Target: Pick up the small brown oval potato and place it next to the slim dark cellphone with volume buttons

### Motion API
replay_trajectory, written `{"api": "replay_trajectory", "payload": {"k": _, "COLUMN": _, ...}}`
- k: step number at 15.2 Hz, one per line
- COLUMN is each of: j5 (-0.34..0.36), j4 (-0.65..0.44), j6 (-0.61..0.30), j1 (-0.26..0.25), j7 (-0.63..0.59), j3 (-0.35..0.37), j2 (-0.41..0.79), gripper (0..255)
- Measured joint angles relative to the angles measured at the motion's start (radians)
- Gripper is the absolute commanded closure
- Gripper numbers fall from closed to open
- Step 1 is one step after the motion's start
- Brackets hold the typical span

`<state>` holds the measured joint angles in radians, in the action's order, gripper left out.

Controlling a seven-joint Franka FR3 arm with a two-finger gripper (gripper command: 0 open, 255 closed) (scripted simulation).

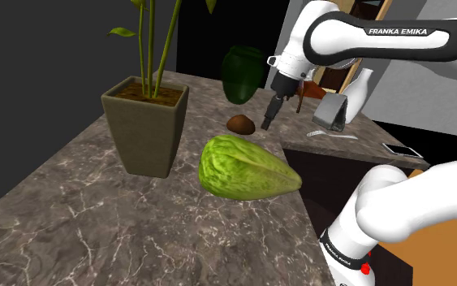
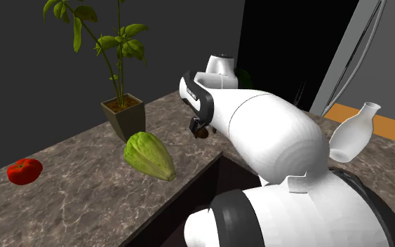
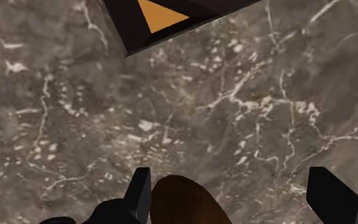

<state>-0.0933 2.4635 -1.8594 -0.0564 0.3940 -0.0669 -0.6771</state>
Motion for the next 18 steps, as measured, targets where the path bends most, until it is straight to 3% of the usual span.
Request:
{"api": "replay_trajectory", "payload": {"k": 4, "j5": -0.031, "j4": 0.004, "j6": -0.180, "j1": -0.053, "j7": 0.190, "j3": -0.070, "j2": 0.065, "gripper": 0}}
{"api": "replay_trajectory", "payload": {"k": 6, "j5": -0.039, "j4": 0.016, "j6": -0.229, "j1": -0.063, "j7": 0.223, "j3": -0.082, "j2": 0.086, "gripper": 0}}
{"api": "replay_trajectory", "payload": {"k": 12, "j5": -0.055, "j4": 0.062, "j6": -0.325, "j1": -0.077, "j7": 0.240, "j3": -0.082, "j2": 0.131, "gripper": 0}}
{"api": "replay_trajectory", "payload": {"k": 18, "j5": -0.056, "j4": 0.067, "j6": -0.335, "j1": -0.078, "j7": 0.241, "j3": -0.082, "j2": 0.135, "gripper": 0}}
